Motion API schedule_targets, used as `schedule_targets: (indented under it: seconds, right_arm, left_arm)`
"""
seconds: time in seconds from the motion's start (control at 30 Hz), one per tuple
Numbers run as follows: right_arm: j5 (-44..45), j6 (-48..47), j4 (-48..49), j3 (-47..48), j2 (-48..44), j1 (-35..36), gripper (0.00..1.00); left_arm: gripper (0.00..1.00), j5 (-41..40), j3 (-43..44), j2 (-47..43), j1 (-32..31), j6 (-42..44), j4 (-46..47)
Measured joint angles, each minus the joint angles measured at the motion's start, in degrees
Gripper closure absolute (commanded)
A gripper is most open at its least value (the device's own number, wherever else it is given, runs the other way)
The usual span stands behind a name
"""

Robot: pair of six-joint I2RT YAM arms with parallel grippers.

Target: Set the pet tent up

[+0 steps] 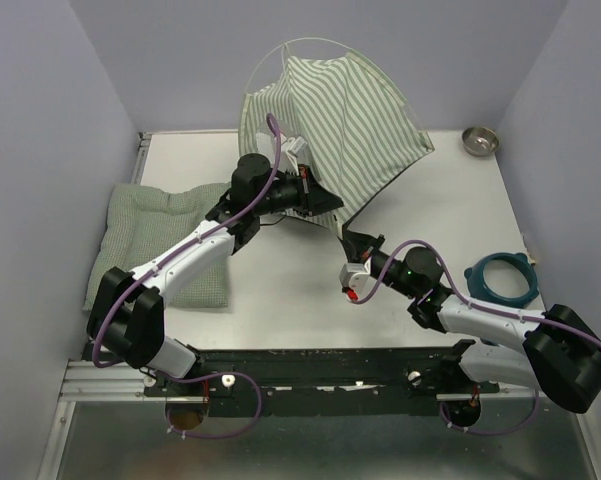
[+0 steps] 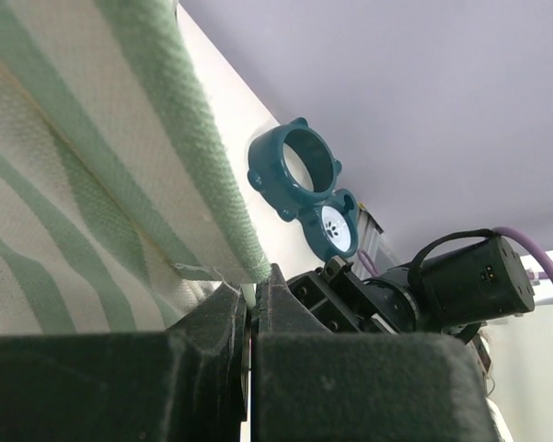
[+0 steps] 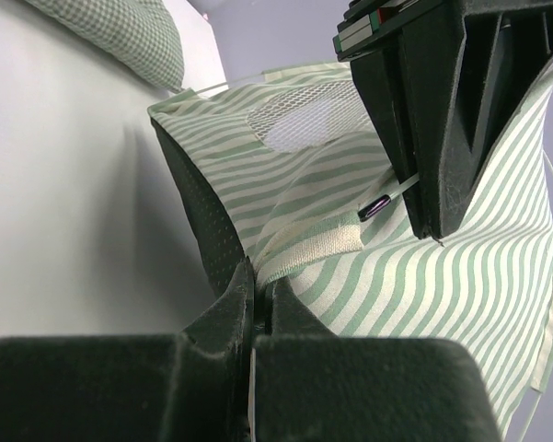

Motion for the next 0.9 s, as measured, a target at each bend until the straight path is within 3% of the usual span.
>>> schedule_targets:
  seconds: [0.9]
  right_arm:
    - [-0.17, -0.42, -3.06, -0.37, -0.04, 0.37, 0.99]
  left_arm:
    - [1.0, -0.52, -3.69, -1.9, 0.46, 3.02, -2.51]
